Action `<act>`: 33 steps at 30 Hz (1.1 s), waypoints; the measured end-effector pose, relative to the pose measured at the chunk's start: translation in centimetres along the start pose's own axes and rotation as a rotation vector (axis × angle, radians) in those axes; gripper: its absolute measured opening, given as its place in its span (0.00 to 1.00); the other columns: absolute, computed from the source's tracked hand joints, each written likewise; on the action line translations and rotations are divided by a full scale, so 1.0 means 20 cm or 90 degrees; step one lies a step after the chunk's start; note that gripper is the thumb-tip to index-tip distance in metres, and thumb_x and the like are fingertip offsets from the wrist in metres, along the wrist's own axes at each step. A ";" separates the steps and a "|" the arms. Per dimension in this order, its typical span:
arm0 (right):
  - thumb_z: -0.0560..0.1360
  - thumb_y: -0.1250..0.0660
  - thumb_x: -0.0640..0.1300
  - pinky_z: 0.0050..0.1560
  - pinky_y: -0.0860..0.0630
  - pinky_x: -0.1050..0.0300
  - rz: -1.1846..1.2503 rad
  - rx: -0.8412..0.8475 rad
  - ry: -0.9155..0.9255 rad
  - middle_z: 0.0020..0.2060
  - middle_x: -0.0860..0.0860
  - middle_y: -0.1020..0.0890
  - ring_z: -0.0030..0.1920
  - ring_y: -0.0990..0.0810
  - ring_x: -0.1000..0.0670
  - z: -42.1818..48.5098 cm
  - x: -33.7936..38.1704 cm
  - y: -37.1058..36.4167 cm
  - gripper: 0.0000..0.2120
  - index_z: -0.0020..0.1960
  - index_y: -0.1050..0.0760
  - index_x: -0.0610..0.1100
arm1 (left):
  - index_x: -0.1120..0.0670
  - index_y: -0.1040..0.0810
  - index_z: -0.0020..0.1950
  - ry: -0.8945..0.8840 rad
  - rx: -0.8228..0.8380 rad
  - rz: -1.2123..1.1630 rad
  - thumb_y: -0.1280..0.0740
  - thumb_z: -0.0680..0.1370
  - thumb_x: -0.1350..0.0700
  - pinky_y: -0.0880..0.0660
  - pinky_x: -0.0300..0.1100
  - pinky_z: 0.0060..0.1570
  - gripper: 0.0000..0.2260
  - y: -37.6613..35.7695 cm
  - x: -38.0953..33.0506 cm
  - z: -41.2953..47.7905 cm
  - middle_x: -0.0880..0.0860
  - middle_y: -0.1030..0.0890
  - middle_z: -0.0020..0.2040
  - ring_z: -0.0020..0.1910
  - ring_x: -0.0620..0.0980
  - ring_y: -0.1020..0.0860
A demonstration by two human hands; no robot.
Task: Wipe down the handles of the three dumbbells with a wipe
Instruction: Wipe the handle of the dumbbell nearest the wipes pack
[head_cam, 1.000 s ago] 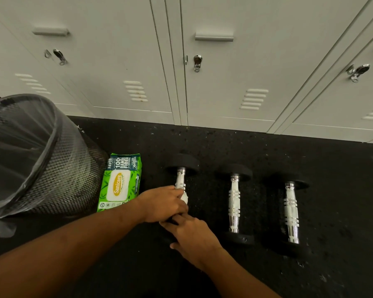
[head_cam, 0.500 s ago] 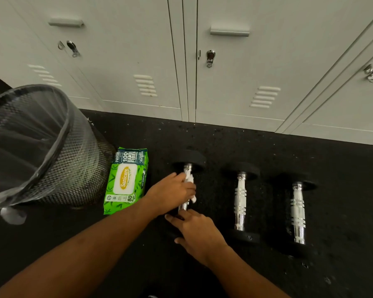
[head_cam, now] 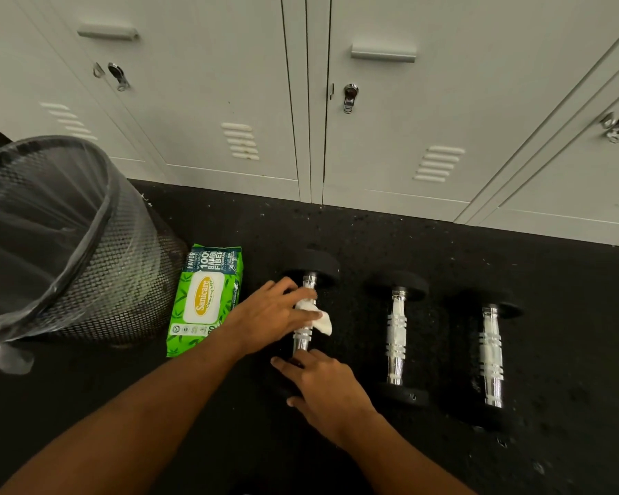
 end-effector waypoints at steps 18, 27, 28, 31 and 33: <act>0.77 0.34 0.49 0.57 0.26 0.48 0.015 -0.028 0.001 0.68 0.49 0.33 0.65 0.32 0.46 -0.02 -0.01 0.01 0.31 0.76 0.44 0.55 | 0.51 0.18 0.58 0.152 -0.044 -0.394 0.39 0.80 0.48 0.26 0.39 0.49 0.14 -0.05 -0.07 -0.14 0.47 0.22 0.48 0.48 0.43 0.23; 0.77 0.34 0.49 0.61 0.28 0.46 0.048 -0.011 -0.015 0.72 0.48 0.37 0.67 0.35 0.45 -0.01 -0.01 -0.01 0.30 0.76 0.42 0.53 | 0.46 0.21 0.59 0.099 0.103 -0.267 0.41 0.80 0.49 0.24 0.50 0.51 0.12 0.02 -0.10 -0.13 0.47 0.23 0.55 0.55 0.47 0.24; 0.77 0.33 0.49 0.61 0.28 0.46 0.056 -0.010 -0.013 0.73 0.48 0.38 0.67 0.35 0.45 -0.02 -0.01 0.00 0.31 0.76 0.42 0.53 | 0.47 0.21 0.58 0.109 0.087 -0.239 0.41 0.80 0.48 0.25 0.50 0.51 0.12 0.04 -0.11 -0.13 0.47 0.24 0.55 0.55 0.48 0.26; 0.75 0.32 0.53 0.63 0.30 0.48 0.068 -0.018 -0.007 0.73 0.49 0.37 0.68 0.34 0.47 -0.04 -0.01 0.06 0.32 0.75 0.41 0.52 | 0.48 0.21 0.51 0.133 -0.041 -0.136 0.40 0.78 0.46 0.27 0.48 0.49 0.11 0.13 -0.13 -0.13 0.48 0.26 0.54 0.54 0.49 0.29; 0.75 0.33 0.56 0.65 0.32 0.48 0.058 -0.044 -0.006 0.72 0.48 0.35 0.68 0.34 0.46 -0.05 0.00 0.13 0.31 0.74 0.39 0.52 | 0.50 0.21 0.49 0.169 -0.120 -0.135 0.40 0.77 0.47 0.26 0.47 0.52 0.10 0.21 -0.12 -0.14 0.49 0.26 0.57 0.57 0.50 0.29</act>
Point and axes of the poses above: each hand's wrist, its own z-axis towards the middle knuckle, its own y-axis out of the back of the hand, x = y × z, the point moved 6 cm from there along z, towards the middle knuckle
